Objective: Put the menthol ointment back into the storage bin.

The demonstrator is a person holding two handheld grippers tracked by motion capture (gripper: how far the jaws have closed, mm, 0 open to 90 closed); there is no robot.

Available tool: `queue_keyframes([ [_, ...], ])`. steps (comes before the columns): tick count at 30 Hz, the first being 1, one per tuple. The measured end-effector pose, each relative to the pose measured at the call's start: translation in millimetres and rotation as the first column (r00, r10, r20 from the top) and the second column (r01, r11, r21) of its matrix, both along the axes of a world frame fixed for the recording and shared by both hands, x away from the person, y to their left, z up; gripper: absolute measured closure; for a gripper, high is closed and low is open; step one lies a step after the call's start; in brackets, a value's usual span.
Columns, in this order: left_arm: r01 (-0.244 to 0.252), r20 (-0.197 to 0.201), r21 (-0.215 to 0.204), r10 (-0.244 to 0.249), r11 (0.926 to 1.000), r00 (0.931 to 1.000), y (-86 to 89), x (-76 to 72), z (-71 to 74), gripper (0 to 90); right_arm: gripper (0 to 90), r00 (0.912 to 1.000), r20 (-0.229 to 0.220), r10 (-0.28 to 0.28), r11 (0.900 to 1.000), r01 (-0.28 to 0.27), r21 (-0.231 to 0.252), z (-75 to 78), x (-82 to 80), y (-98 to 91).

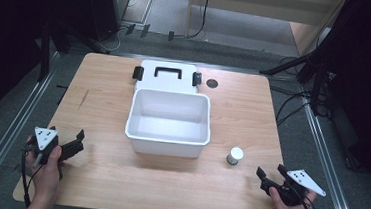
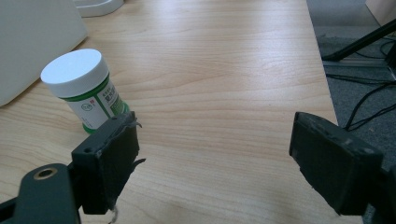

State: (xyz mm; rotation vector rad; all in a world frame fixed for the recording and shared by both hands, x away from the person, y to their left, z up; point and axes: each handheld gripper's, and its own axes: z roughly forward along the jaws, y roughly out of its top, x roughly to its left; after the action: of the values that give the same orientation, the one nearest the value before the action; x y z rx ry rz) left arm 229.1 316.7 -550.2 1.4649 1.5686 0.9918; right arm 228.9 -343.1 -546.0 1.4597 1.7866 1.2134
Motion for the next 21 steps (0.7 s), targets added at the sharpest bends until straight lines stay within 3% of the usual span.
queue_keyframes([
  [6, 0.016, 0.032, 0.065, -0.018, 0.9978, 0.9993, -6.5, -3.3, -0.4, 8.4, 15.0, 0.9997, -0.022, 0.015, 0.9999, -0.015, -0.004, 3.3, 2.0, -0.8],
  [7, 0.016, 0.032, 0.065, -0.018, 0.9978, 0.9993, -6.5, -3.3, -0.4, 8.4, 15.0, 0.9995, -0.028, 0.015, 0.9999, -0.015, -0.004, 4.5, 2.1, -1.0],
  [9, -0.002, 0.074, 0.052, -0.001, 0.9987, 0.9972, -5.6, -7.8, -0.7, 8.5, 15.0, 0.9991, -0.042, 0.009, 0.9999, -0.01, -0.011, 7.9, 2.9, -1.3],
  [12, -0.014, 0.085, 0.025, 0.012, 0.9996, 0.9963, -2.6, -9.2, -0.8, 8.5, 15.0, 0.998, -0.061, 0.019, 0.9997, -0.02, -0.014, 12.6, 5.0, 0.0],
  [13, -0.016, 0.09, 0.013, 0.015, 0.9998, 0.9959, -1.4, -9.9, -0.8, 8.5, 14.6, 0.9956, -0.09, 0.026, 0.9991, -0.029, -0.033, 17.4, 7.6, 4.3],
  [17, -0.032, 0.095, 0.028, 0.029, 0.9991, 0.9951, -3.3, -10.2, -0.9, 8.5, 13.9, 0.9876, -0.141, 0.068, 0.9942, -0.079, -0.073, 24.7, 12.2, 11.2],
  [18, -0.039, 0.089, 0.053, 0.034, 0.9978, 0.9954, -5.4, -9.3, -0.8, 8.5, 13.9, 0.9866, -0.146, 0.074, 0.993, -0.086, -0.08, 26.7, 12.2, 12.6],
  [21, -0.035, 0.086, 0.072, 0.029, 0.9968, 0.9958, -8.1, -8.1, -0.9, 8.6, 13.9, 0.9837, -0.156, 0.089, 0.991, -0.104, -0.085, 30.7, 12.4, 15.0],
])
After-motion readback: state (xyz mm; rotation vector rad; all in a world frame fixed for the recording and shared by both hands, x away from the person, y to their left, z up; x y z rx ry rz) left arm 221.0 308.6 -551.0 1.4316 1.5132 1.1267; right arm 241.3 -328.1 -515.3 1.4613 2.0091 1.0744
